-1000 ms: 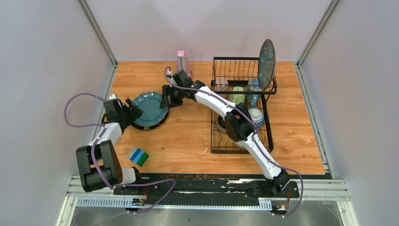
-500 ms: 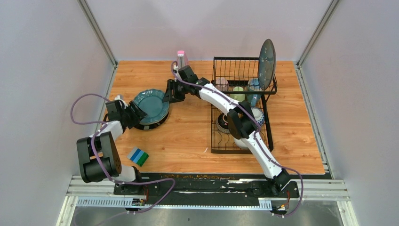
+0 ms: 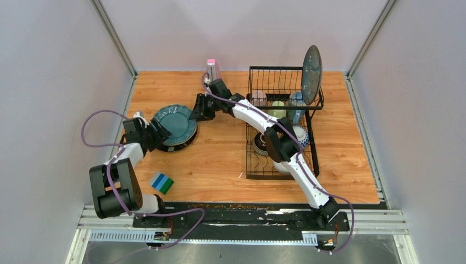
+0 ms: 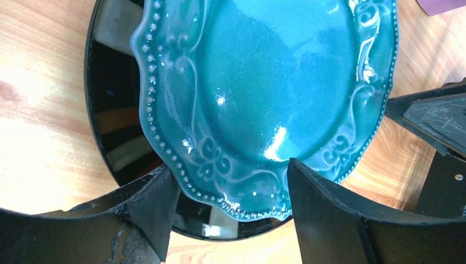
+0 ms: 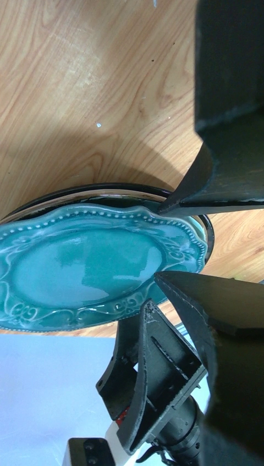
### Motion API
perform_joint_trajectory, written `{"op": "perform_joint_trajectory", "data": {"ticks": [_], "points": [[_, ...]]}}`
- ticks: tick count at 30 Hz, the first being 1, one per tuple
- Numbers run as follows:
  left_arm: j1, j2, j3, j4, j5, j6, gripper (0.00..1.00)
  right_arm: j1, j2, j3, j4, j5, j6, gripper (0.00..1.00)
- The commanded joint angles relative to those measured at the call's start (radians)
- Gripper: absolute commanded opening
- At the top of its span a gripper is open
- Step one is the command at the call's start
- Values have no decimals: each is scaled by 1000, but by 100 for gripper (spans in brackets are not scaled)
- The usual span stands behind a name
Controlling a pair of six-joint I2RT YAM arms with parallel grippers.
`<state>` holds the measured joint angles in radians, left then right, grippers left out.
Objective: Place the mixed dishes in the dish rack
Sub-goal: Pick up the plate at the center of the board.
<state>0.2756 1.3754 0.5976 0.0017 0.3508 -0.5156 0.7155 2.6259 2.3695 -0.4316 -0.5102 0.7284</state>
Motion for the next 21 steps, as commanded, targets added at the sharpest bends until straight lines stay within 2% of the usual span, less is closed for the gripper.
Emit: {"op": "perform_joint_trajectory", "data": {"ticks": [1, 8, 14, 18, 21], "points": [[-13, -72, 36, -48, -26, 24, 78, 12, 19, -6, 59, -40, 54, 40], [-13, -163, 39, -119, -161, 25, 88, 10, 8, -19, 65, -41, 45, 40], [-13, -178, 72, -165, -274, 23, 96, 10, 0, -33, 81, -60, 44, 40], [-13, -125, 126, -137, -319, 44, 99, 10, -12, -43, 85, -59, 38, 40], [-12, -30, 203, -145, -330, 59, 99, 10, -13, -43, 84, -64, 34, 40]]}}
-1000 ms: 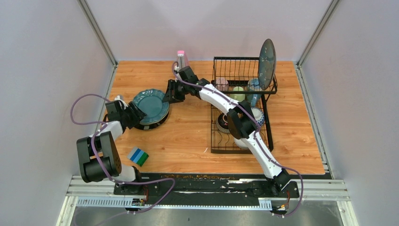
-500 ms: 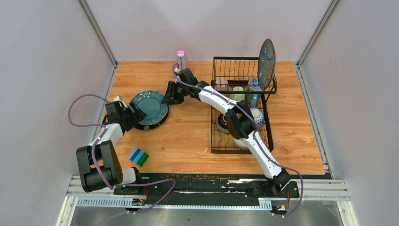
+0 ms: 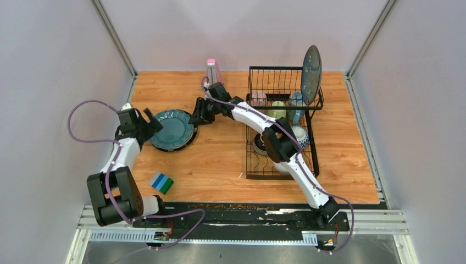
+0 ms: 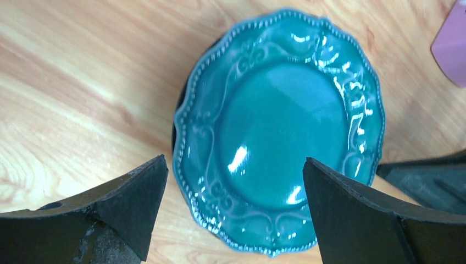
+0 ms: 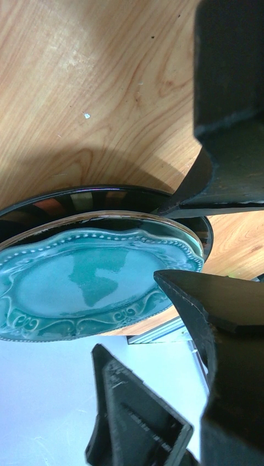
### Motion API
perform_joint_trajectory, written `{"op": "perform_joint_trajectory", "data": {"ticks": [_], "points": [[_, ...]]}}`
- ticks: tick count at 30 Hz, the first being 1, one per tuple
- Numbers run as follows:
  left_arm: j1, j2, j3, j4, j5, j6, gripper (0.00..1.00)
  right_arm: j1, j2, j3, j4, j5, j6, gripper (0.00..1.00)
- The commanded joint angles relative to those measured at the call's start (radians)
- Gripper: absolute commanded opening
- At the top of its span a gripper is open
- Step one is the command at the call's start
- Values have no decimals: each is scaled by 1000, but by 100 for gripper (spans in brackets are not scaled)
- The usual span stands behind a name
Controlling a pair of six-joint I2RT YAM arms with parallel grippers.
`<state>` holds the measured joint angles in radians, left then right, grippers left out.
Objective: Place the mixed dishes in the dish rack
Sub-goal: Pick up the plate at the center of the board.
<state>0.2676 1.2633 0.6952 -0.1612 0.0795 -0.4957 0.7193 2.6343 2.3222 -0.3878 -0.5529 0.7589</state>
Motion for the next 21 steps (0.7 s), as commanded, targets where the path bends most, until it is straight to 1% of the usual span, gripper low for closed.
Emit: {"op": "perform_joint_trajectory", "data": {"ticks": [1, 4, 7, 11, 14, 15, 16, 17, 18, 19, 21], "points": [[-4, 99, 114, 22, -59, 41, 99, 6, -21, 3, 41, -22, 2, 40], [-4, 155, 123, 54, -27, 41, 96, 6, -25, 2, 39, -23, -9, 41], [-4, 176, 107, 97, 28, 36, 93, 5, -26, 5, 39, -20, -18, 42], [-3, 191, 102, 102, 54, 47, 85, 2, -12, 17, 39, -32, -13, 42], [-3, 190, 95, 116, 83, 49, 77, 2, -7, 22, 39, -32, -13, 42], [-4, 191, 94, 118, 91, 51, 72, 2, -5, 23, 39, -31, -14, 42], [-4, 193, 93, 124, 108, 50, 70, 2, -5, 24, 39, -31, -15, 42], [-4, 198, 92, 128, 119, 51, 64, 2, -5, 23, 39, -34, -16, 42], [-5, 200, 92, 136, 143, 52, 61, 2, -4, 24, 39, -34, -19, 42], [-5, 208, 91, 139, 157, 52, 56, 1, -4, 24, 39, -35, -20, 42], [-5, 216, 86, 152, 197, 49, 50, 2, -9, 19, 38, -35, -23, 40]]}}
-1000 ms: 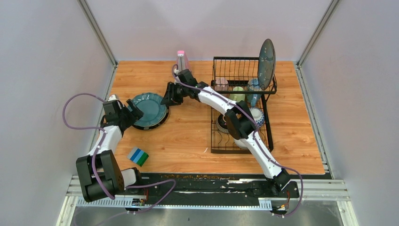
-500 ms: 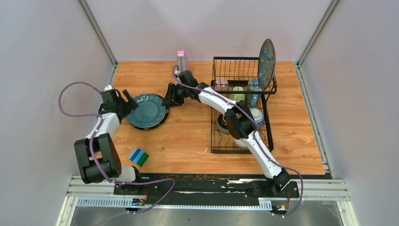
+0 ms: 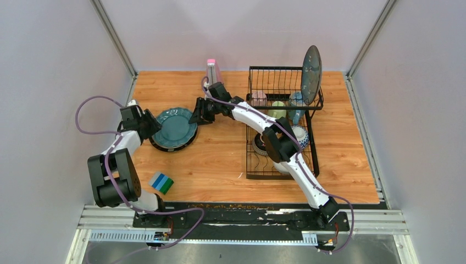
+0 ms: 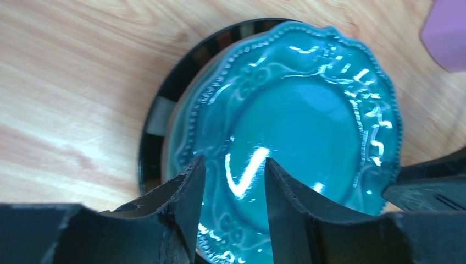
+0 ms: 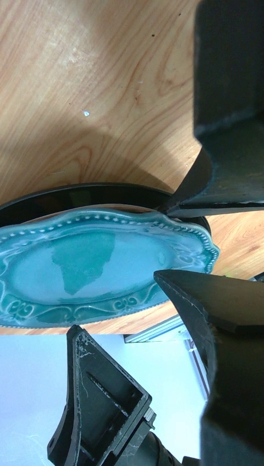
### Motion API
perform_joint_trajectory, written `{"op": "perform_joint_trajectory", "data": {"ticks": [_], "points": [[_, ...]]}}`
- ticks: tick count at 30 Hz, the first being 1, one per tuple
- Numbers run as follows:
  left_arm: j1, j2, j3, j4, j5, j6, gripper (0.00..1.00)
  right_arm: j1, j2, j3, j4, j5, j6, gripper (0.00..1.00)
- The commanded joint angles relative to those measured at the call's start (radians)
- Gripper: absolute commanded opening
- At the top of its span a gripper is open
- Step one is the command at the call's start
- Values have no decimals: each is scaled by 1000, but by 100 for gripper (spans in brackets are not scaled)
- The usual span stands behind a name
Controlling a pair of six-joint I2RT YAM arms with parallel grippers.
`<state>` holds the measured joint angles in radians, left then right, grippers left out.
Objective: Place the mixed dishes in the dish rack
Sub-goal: Pick up the plate at the center of the board.
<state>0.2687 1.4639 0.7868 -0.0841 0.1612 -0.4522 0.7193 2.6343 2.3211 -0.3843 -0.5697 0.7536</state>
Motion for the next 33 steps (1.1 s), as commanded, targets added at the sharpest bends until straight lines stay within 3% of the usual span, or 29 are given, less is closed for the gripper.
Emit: {"op": "perform_joint_trajectory", "data": {"ticks": [1, 4, 11, 15, 24, 28, 33], "points": [[-6, 18, -12, 91, 140, 4, 49, 3, -13, 17, 35, -16, -21, 38], [-7, 35, -25, 119, 172, 1, 46, 2, -34, -7, 35, 8, -36, 34], [-9, 80, -37, 122, 214, 9, 47, 2, -46, -16, 36, 10, -21, 35], [-10, 107, -51, 147, 230, 1, 47, 1, -50, -27, 37, 22, -15, 22], [-17, 128, -50, 168, 259, -9, 47, -1, -106, -92, 55, 82, -17, 3], [-17, 107, -45, 150, 239, -7, 54, -9, -135, -124, 58, 116, -21, 0], [-17, 21, -56, 122, 162, 3, 72, -11, -188, -181, 57, 185, -49, 0]]}}
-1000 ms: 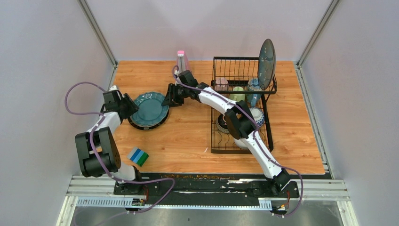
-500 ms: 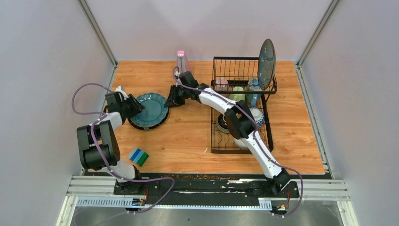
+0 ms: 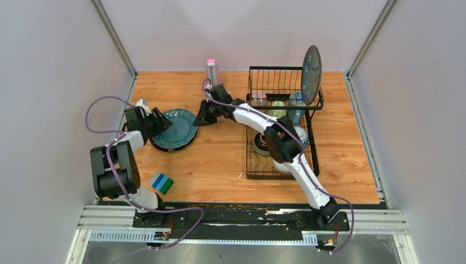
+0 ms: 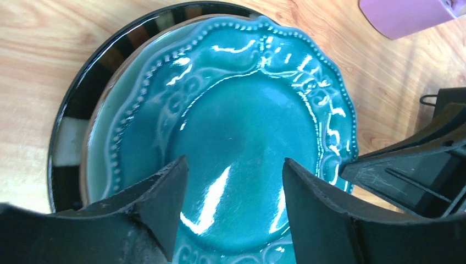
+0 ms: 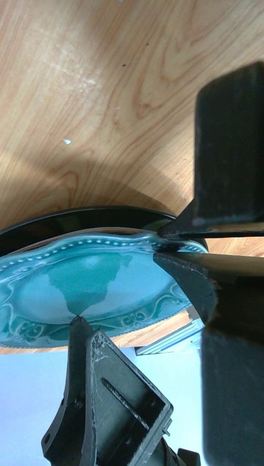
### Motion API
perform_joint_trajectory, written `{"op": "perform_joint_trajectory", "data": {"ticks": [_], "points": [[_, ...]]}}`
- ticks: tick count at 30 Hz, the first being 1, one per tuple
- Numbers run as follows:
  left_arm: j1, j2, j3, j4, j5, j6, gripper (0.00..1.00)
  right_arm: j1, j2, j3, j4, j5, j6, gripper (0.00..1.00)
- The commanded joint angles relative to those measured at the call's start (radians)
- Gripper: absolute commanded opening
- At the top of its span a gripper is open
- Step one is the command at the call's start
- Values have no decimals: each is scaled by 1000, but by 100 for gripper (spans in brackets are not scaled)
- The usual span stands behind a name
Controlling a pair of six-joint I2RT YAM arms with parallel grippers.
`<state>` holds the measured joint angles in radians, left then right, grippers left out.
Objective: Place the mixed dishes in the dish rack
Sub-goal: Pick up the plate at the center of the board.
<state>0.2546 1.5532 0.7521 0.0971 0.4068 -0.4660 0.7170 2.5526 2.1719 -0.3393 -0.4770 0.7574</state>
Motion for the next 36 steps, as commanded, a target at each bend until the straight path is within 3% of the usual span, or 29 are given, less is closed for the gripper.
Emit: {"op": "perform_joint_trajectory", "data": {"ticks": [1, 8, 18, 24, 36], "points": [[-3, -99, -23, -64, -98, 18, 76, -8, -118, -44, 12, 110, -58, 0], [-3, -203, -51, -92, -250, 19, 90, -10, -190, -117, 13, 187, -103, 0], [-3, -70, -44, -51, -126, 11, 86, -13, -192, -142, 11, 183, -94, 0], [-3, 23, -12, -39, -48, 3, 79, -14, -160, -109, 10, 112, -87, 0], [-4, 71, -34, 9, 60, -18, 53, -16, -53, 11, 30, -8, 8, 27]]}}
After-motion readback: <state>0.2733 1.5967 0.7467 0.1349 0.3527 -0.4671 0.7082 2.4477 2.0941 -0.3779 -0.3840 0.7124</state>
